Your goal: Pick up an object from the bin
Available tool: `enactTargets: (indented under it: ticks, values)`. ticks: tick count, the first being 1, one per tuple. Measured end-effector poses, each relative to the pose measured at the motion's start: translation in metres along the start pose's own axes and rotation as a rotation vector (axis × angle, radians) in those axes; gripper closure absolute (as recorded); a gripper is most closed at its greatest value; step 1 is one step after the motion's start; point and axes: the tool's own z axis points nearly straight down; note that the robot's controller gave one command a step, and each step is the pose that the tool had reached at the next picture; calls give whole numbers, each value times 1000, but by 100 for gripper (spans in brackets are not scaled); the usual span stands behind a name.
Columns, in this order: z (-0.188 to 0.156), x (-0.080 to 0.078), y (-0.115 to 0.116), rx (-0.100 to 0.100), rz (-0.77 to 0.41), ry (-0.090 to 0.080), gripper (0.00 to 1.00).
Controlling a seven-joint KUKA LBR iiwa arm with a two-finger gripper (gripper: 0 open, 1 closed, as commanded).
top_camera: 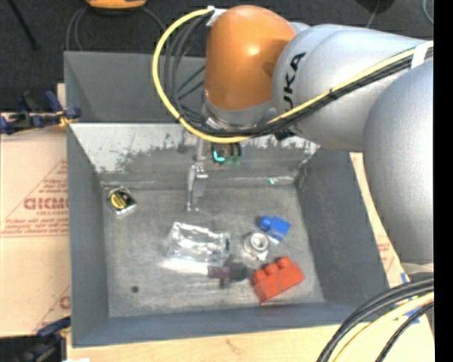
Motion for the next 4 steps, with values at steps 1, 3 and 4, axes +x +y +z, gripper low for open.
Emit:
enactTargets:
  ticks: [1, 3, 4]
  values:
    - [112, 49, -24, -5, 32, 1, 0]
    - [131, 116, -43, -6, 80, -28, 100]
    - [-3, 108, -51, -1, 75, -12, 100]
